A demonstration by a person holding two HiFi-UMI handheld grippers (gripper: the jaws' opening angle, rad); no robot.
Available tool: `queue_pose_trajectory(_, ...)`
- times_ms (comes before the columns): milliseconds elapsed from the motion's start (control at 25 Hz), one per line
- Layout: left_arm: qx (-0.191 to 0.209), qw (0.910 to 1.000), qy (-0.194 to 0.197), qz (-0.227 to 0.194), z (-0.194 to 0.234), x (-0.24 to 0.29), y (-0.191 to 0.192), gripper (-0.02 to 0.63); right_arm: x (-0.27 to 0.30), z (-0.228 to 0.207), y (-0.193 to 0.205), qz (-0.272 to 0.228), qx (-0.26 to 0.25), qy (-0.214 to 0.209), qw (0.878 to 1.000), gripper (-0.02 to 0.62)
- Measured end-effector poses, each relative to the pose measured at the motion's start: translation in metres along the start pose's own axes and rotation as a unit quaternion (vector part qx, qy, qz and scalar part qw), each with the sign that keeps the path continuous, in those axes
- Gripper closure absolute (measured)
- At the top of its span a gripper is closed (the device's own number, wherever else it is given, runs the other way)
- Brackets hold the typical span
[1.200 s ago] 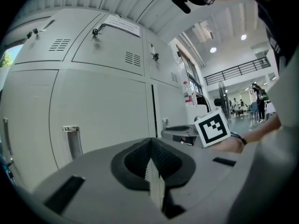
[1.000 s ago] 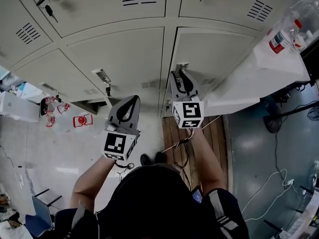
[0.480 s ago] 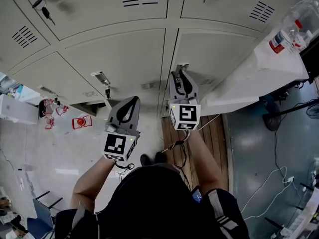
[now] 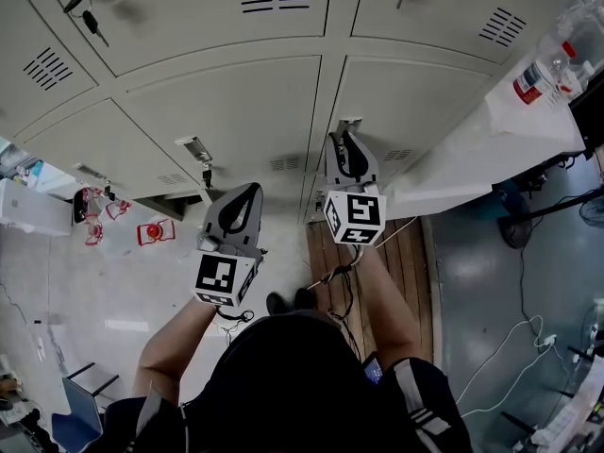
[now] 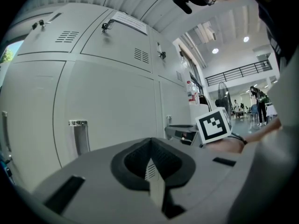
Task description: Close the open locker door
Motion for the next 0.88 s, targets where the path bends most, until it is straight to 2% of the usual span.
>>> queue_pose_trajectory(120, -0.002, 1.0, 0.001, 0.0, 0.001, 0.0, 0.0, 0.601, 0.0, -0.006, 0.001, -0.004, 0.022, 0.008, 1.0, 0.526)
queue_pose_trajectory(240, -0.003, 1.0, 0.003, 0.002, 0.002, -0.001, 0.0, 0.601, -0.002, -0.013, 0.003, -0.002, 0.019, 0.025, 0.999, 0.607)
queue_pose_trajectory(440, -0.002, 1.0, 0.004, 0.003, 0.002, 0.001, 0.004, 0.601, 0.001, -0.005, 0.008, 0.012, -0.027, 0.028, 0.999, 0.606)
queue_pose_trajectory(880, -0.003, 1.0, -0.003, 0.009, 0.009, -0.002, 0.007, 0.601, 0.005, -0.004, 0.01, 0.02, -0.037, 0.036, 0.998, 0.606)
Point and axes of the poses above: the fingertips, and each gripper's own axes: x forward along the fingers, z to its left, y out of its underside, the point moved 2 cm from there along -x, backward along the fingers, and after that the axes turned 1 degree about z, right-handed, at the moved point
